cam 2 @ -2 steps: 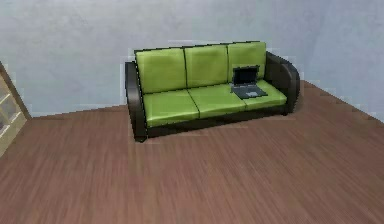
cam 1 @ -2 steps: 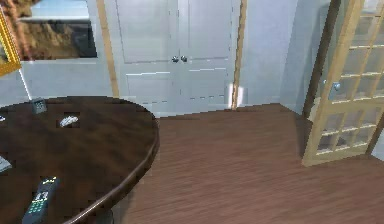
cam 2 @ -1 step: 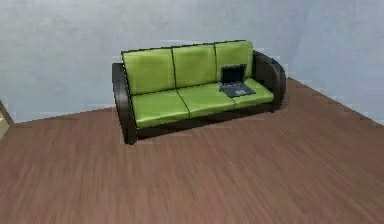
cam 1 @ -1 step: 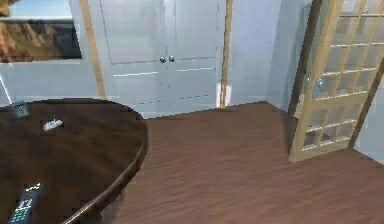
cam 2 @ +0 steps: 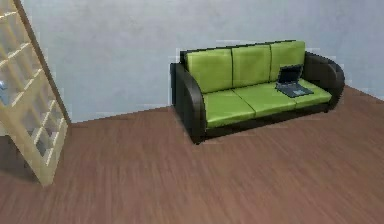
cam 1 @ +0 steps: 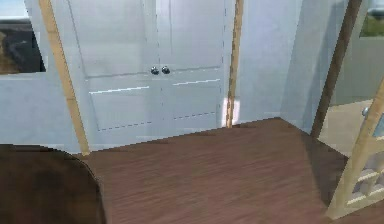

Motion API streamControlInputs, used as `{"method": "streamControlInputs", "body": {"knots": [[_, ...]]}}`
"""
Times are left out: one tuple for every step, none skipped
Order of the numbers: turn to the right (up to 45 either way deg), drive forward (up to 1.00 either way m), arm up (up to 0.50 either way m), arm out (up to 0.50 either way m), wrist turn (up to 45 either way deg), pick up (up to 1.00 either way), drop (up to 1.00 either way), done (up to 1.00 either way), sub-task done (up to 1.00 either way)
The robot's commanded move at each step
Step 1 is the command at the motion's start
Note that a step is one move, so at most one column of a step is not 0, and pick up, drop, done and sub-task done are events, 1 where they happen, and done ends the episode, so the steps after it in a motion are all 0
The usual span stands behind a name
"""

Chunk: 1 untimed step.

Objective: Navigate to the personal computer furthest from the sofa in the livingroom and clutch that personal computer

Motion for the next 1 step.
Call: {"method": "streamControlInputs", "body": {"knots": [[0.0, 0.30, 0.00, 0.00, 0.0, 0.00, 0.00, 0.00, 0.00]]}}
